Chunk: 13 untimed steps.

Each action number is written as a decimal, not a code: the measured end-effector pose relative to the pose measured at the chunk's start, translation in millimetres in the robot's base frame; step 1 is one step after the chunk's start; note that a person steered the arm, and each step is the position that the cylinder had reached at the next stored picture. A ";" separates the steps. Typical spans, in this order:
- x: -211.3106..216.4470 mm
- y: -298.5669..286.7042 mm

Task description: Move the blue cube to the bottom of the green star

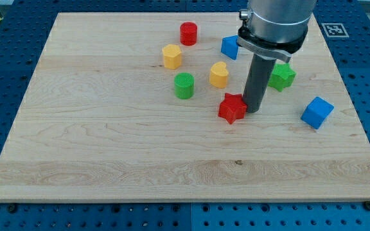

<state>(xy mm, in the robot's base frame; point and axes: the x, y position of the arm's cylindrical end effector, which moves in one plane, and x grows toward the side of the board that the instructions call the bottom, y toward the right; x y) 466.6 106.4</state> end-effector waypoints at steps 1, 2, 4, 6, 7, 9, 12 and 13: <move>1.5 5.1; 14.0 57.6; 72.6 137.9; 64.0 151.8; 59.6 139.1; 50.7 137.3; 34.9 140.2; 24.7 140.2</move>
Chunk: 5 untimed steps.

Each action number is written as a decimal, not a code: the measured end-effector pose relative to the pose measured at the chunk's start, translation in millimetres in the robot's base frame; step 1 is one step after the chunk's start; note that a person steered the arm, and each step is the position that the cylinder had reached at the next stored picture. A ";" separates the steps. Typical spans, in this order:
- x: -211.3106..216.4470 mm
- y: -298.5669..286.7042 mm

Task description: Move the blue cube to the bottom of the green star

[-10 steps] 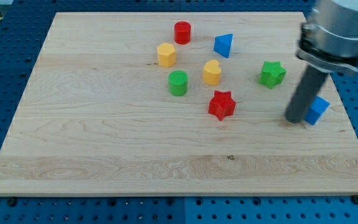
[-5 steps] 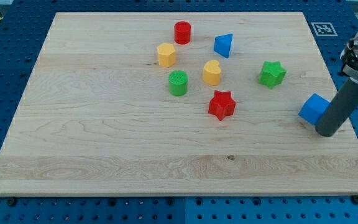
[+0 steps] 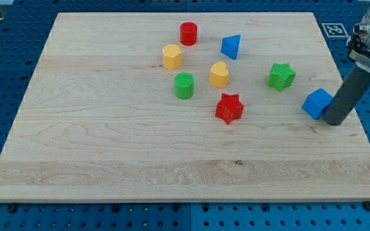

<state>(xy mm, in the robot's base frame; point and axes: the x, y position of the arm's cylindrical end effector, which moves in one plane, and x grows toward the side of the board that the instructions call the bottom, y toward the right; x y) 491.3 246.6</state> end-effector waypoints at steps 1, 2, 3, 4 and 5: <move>-0.7 6.4; -7.0 35.2; -34.1 49.0; -37.8 49.3; -32.6 43.9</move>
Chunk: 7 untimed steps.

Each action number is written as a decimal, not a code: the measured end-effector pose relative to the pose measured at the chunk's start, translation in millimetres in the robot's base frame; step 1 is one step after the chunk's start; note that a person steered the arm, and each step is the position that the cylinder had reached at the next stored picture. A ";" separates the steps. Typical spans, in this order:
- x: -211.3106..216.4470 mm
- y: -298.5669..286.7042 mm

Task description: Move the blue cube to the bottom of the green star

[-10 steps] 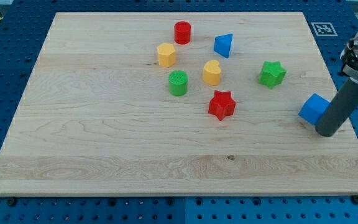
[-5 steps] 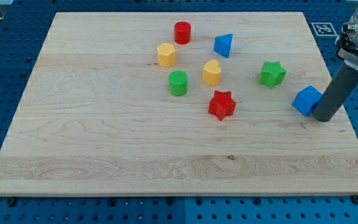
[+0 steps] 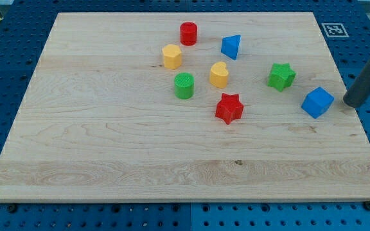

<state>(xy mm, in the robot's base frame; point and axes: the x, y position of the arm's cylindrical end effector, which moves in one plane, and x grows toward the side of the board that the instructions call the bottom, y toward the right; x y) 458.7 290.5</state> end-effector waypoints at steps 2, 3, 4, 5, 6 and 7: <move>6.9 -33.1; 6.9 -64.3; 6.9 -84.8; 6.2 -79.3; -9.3 -43.0; -45.8 -25.0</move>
<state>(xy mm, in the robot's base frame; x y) 412.9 265.5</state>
